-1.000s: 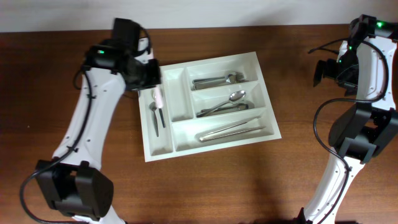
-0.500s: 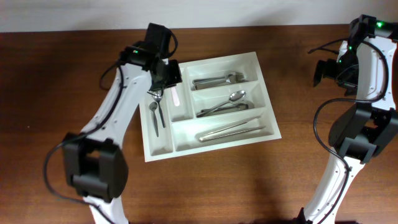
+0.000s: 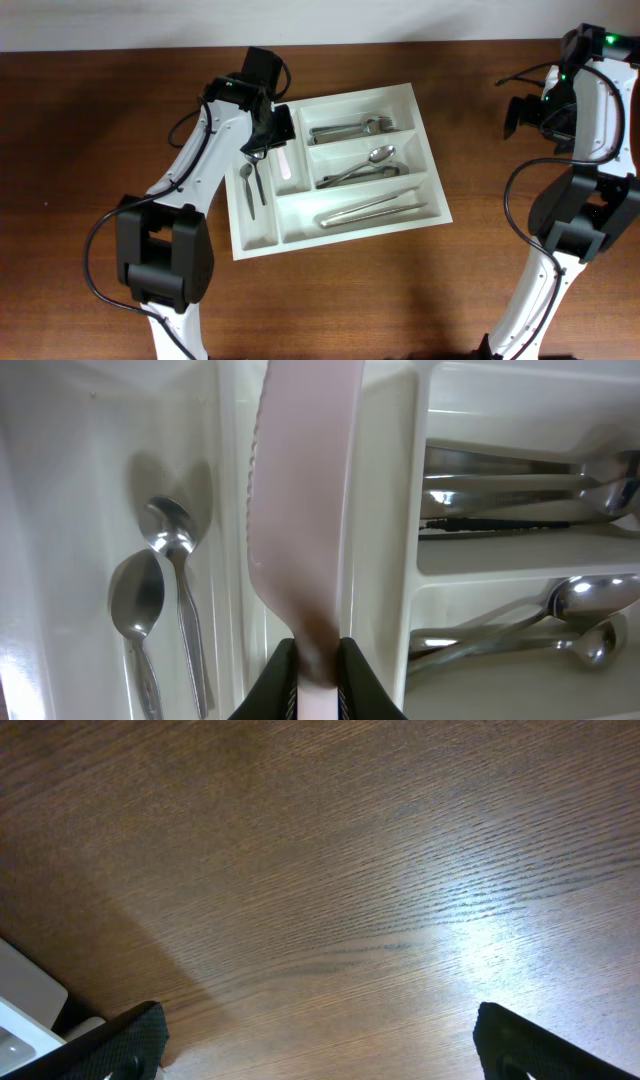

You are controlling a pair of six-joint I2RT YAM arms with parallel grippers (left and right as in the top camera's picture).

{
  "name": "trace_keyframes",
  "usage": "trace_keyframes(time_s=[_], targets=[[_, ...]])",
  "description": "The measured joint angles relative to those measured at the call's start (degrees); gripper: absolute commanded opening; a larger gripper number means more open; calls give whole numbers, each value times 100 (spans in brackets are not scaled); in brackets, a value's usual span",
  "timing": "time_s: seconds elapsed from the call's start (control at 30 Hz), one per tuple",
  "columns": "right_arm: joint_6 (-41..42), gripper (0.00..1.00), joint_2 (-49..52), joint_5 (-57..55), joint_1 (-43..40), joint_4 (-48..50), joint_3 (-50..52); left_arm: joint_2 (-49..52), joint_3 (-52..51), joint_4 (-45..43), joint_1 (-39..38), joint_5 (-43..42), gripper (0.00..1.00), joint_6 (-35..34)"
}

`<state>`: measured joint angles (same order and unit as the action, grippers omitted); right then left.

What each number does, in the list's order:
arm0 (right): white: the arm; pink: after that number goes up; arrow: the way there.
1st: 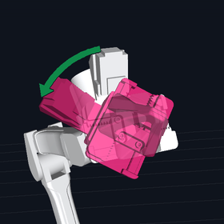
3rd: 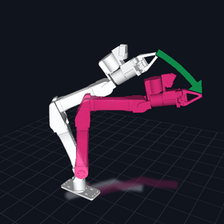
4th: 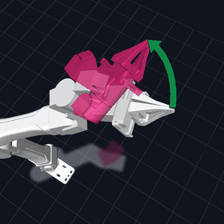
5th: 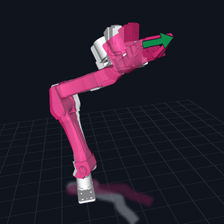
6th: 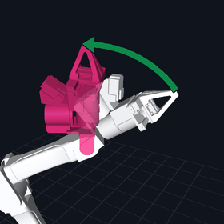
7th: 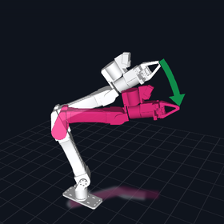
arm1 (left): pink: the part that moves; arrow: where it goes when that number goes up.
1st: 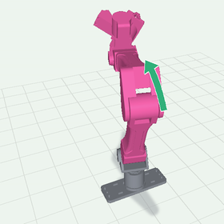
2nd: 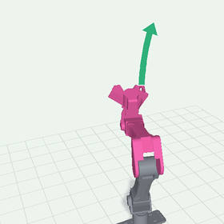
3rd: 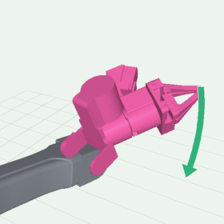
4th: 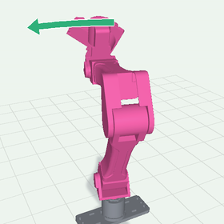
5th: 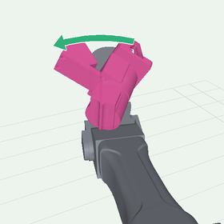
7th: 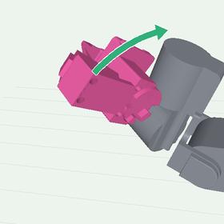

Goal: Pack container
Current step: 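Lift the pink knife and carry it over the tray's narrow compartment, then lower the knife into the compartment and open the left gripper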

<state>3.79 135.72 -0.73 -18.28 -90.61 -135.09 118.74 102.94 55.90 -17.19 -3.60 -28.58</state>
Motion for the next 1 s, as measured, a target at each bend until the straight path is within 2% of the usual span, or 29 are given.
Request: trace_keyframes(time_s=[0.67, 0.73, 0.87, 1.0], targets=[[7, 99, 0, 0, 0, 0, 0, 385, 0, 39, -48, -70, 3, 2], [0, 99, 0, 0, 0, 0, 0, 385, 0, 39, -48, -70, 7, 2], [0, 99, 0, 0, 0, 0, 0, 385, 0, 39, -48, -70, 9, 2], [0, 99, 0, 0, 0, 0, 0, 385, 0, 39, -48, -70, 19, 4]])
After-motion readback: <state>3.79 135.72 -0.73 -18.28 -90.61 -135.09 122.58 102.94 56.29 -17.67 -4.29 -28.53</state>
